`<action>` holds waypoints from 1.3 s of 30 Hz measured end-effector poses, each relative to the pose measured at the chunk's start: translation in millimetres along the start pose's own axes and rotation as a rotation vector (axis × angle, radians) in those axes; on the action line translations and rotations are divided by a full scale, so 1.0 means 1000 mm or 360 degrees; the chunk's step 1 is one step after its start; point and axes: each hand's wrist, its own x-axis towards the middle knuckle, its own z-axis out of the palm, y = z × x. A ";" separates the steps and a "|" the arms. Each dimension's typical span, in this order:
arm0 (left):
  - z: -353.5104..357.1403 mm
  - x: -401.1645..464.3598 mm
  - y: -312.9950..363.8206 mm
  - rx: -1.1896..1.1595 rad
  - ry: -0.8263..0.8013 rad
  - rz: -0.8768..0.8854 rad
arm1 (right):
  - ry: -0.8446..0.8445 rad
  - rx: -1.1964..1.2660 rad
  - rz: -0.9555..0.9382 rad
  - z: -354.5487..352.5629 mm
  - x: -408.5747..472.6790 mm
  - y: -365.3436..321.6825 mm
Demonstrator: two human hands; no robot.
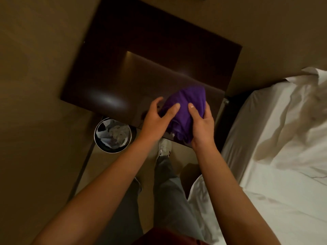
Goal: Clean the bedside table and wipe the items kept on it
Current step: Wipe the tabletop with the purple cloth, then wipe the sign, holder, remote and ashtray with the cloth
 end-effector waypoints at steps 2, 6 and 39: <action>0.015 -0.002 -0.012 0.0114 -0.0112 -0.0072 | 0.0106 0.0040 0.0040 -0.014 0.001 0.007; 0.040 0.000 -0.029 0.0325 -0.0204 -0.0074 | 0.0215 -0.0058 0.0045 -0.042 0.001 0.023; 0.087 -0.020 -0.039 0.0385 -0.0912 -0.0228 | 0.0747 0.0559 0.0131 -0.106 -0.062 0.081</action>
